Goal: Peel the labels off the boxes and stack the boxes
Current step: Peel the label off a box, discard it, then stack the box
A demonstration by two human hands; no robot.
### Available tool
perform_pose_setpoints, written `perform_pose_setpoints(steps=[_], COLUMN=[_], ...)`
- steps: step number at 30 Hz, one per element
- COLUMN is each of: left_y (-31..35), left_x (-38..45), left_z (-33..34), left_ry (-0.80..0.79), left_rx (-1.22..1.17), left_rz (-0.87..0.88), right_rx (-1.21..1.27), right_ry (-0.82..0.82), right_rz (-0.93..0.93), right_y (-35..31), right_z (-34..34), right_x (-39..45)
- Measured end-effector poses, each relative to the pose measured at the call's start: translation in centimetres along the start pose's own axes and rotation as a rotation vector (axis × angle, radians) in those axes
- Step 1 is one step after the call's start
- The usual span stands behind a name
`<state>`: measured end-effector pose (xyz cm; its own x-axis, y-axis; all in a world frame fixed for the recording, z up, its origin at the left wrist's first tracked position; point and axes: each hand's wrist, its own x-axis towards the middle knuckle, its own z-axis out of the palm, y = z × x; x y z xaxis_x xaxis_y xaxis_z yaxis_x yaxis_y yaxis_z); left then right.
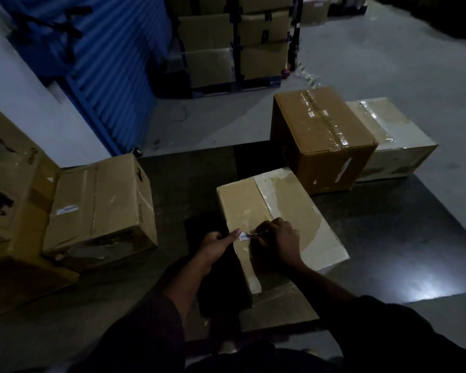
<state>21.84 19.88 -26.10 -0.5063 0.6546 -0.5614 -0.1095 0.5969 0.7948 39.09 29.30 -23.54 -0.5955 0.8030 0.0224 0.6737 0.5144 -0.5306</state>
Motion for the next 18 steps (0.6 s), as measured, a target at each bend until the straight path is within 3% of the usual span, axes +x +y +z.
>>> perform_pose_setpoints(steps=[18], left_y=[-0.14], left_x=[-0.41], left_z=[0.14], left_ry=[0.051], left_rx=[-0.002], left_rz=[-0.001], right_rx=[0.058], right_ry=[-0.040], right_rz=[-0.019], right_y=[0.36], right_z=[-0.33], right_x=[-0.21])
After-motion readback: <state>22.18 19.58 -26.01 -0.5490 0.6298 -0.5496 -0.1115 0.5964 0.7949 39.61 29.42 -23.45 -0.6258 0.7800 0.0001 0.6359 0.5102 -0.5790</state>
